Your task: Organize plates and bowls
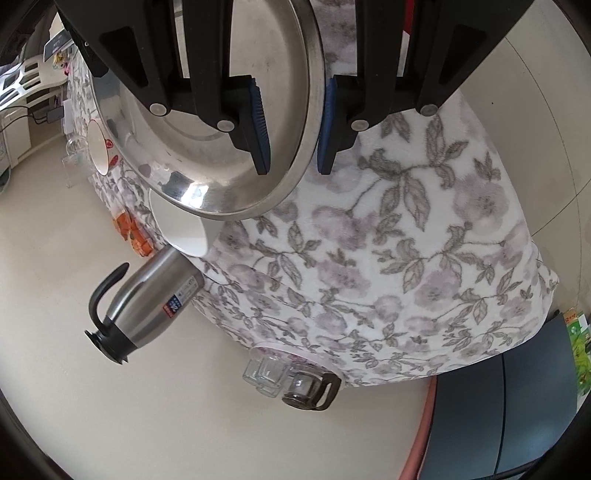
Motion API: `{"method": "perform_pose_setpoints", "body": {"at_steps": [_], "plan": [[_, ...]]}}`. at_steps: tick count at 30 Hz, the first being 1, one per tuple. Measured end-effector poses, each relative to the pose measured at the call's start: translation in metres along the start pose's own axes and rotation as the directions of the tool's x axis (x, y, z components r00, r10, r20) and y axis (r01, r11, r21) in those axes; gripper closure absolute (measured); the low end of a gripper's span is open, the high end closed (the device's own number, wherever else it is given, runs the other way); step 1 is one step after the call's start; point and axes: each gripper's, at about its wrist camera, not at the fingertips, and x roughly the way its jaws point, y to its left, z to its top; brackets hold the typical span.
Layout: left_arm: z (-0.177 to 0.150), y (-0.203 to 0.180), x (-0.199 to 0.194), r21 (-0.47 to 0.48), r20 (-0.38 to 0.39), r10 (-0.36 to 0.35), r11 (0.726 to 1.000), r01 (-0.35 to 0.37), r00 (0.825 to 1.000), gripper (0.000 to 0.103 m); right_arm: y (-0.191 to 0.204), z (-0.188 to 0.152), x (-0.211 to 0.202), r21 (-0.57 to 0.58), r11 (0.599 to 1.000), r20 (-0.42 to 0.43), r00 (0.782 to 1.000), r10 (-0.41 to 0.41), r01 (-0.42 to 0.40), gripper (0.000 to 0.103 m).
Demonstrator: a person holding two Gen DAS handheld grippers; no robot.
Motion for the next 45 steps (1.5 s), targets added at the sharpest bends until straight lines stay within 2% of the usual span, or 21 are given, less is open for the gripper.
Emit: {"method": "perform_pose_setpoints", "body": {"at_steps": [17,33,45], "plan": [[-0.031,-0.072,0.003,0.115,-0.046,-0.056,0.992,0.060,0.997,0.076,-0.068,0.006,-0.029,0.099,0.994,0.044,0.998,-0.055,0.050,0.081],[-0.054,-0.134,0.024,0.267,-0.102,-0.059,0.960,0.084,0.993,0.076,-0.130,0.007,-0.043,0.246,0.965,0.072,0.991,-0.113,0.092,0.081],[-0.059,-0.157,0.040,0.301,-0.115,-0.072,0.948,0.104,0.991,0.076,-0.146,0.008,-0.046,0.281,0.953,0.091,0.985,-0.148,0.117,0.081]]}}
